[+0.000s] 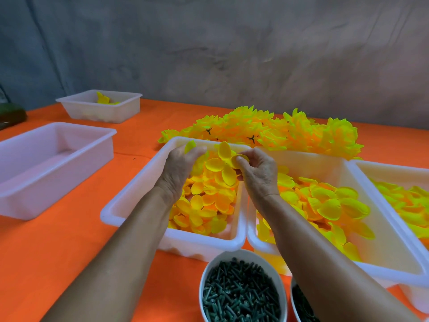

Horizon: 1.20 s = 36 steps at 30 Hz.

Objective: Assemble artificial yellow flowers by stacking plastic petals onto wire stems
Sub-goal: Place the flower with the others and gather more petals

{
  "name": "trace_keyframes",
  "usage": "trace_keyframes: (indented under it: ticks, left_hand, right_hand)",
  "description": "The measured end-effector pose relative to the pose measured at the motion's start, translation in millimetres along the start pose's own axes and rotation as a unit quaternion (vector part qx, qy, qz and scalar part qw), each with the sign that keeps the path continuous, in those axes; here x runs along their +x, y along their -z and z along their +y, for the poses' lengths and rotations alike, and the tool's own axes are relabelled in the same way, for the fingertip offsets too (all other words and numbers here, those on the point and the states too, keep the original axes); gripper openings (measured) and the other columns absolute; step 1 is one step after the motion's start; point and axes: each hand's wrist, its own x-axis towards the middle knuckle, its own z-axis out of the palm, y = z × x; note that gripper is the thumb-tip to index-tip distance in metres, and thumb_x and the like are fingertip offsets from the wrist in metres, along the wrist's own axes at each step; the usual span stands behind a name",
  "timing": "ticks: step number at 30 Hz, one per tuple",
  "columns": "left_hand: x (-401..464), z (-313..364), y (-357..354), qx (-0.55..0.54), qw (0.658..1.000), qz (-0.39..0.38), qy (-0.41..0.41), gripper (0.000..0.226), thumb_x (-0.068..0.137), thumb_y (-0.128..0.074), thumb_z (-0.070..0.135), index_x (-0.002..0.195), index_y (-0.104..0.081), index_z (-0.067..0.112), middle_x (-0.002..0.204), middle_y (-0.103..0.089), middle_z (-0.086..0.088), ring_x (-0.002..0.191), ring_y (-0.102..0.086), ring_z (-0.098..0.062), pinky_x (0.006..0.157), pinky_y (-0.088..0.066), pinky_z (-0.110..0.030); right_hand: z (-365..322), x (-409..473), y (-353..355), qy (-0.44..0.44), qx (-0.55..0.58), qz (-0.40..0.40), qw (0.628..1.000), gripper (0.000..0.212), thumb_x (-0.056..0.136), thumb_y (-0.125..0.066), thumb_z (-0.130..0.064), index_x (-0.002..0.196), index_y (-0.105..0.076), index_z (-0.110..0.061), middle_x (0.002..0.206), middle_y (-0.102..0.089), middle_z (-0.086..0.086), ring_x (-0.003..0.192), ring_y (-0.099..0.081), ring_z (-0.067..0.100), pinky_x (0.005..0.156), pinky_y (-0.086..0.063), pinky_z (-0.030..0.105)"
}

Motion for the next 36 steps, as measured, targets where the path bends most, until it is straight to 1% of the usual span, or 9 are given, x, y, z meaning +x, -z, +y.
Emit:
trace_keyframes:
  ticks: [4,10,13,17,21,24,28,31,36]
  left_hand:
    - [-5,-9,-1,0.096,0.992,-0.068,-0.039,0.017,0.077,-0.077,0.032,0.068,-0.066,0.02,0.057,-0.06,0.015,0.058,-0.052,-0.002,0.059,-0.042,-0.022]
    - [-2,-6,1,0.013,0.997,-0.075,-0.01,0.01,0.083,-0.069,0.017,0.084,-0.066,0.007,0.064,-0.058,0.005,0.053,-0.048,-0.002,0.049,-0.037,-0.016]
    - [-3,-3,-1,-0.005,0.999,-0.05,-0.007,0.016,0.08,-0.071,0.03,0.078,-0.063,0.016,0.056,-0.055,0.014,0.045,-0.043,0.0,0.046,-0.034,-0.016]
    - [4,3,3,-0.073,0.993,0.064,0.059,0.038,0.083,-0.059,0.056,0.084,-0.059,0.019,0.069,-0.053,-0.002,0.054,-0.042,-0.014,0.051,-0.033,-0.024]
    - [3,4,2,-0.141,0.984,0.054,0.093,0.036,0.092,-0.04,0.048,0.075,-0.059,0.023,0.065,-0.061,-0.001,0.053,-0.051,-0.012,0.048,-0.031,-0.021]
    - [0,3,-1,-0.097,0.991,0.007,0.091,0.051,0.08,-0.043,0.061,0.091,-0.065,0.017,0.078,-0.063,-0.005,0.055,-0.053,-0.01,0.043,-0.037,-0.031]
    - [-7,2,-6,0.009,0.995,-0.073,0.067,0.071,0.071,-0.038,0.077,0.11,-0.065,0.024,0.104,-0.067,-0.011,0.095,-0.062,-0.025,0.077,-0.051,-0.045]
    - [-11,3,-8,0.033,0.987,-0.153,0.04,0.061,0.067,-0.041,0.081,0.092,-0.064,0.031,0.071,-0.049,-0.003,0.058,-0.045,-0.013,0.046,-0.04,-0.02]
    - [-9,3,-9,0.061,0.98,-0.19,0.025,0.064,0.071,-0.052,0.065,0.108,-0.057,0.013,0.072,-0.04,-0.007,0.051,-0.03,-0.01,0.043,-0.023,-0.021]
  right_hand:
    - [-2,-3,0,-0.005,0.031,-0.029,0.999,0.004,0.086,-0.062,0.001,0.087,-0.064,-0.003,0.078,-0.063,0.018,0.062,-0.059,0.024,0.053,-0.047,0.027]
    - [-8,-3,7,-0.053,0.106,-0.083,0.989,0.004,0.085,-0.065,-0.003,0.083,-0.067,-0.001,0.064,-0.064,0.006,0.046,-0.057,0.005,0.046,-0.043,0.015]
    - [-7,-3,7,-0.041,0.103,-0.063,0.992,0.003,0.084,-0.066,-0.003,0.081,-0.067,-0.003,0.064,-0.063,0.006,0.044,-0.055,0.004,0.045,-0.041,0.015]
    - [-3,-5,1,-0.014,0.057,-0.06,0.996,0.003,0.082,-0.066,0.002,0.083,-0.069,0.001,0.066,-0.063,0.008,0.048,-0.054,0.002,0.049,-0.042,0.014]
    - [0,-4,0,0.015,-0.052,-0.115,0.992,0.011,0.079,-0.072,-0.006,0.09,-0.074,-0.004,0.086,-0.071,0.011,0.069,-0.059,0.009,0.068,-0.047,0.024]
    - [0,-3,0,0.019,-0.089,-0.12,0.989,0.017,0.077,-0.077,-0.021,0.092,-0.076,-0.013,0.089,-0.073,0.004,0.067,-0.055,0.01,0.069,-0.047,0.028]
    - [-3,-8,-1,0.03,-0.073,-0.169,0.982,0.023,0.075,-0.077,-0.036,0.089,-0.076,-0.018,0.086,-0.073,0.0,0.081,-0.067,0.012,0.076,-0.054,0.036]
    - [-2,-6,-2,0.037,-0.078,-0.174,0.981,0.014,0.078,-0.076,-0.026,0.081,-0.073,-0.013,0.075,-0.068,0.01,0.07,-0.059,0.015,0.066,-0.049,0.037]
    - [-1,-3,1,0.055,-0.077,-0.164,0.982,0.016,0.078,-0.074,-0.015,0.084,-0.067,-0.027,0.078,-0.061,0.0,0.062,-0.047,0.011,0.061,-0.041,0.027]
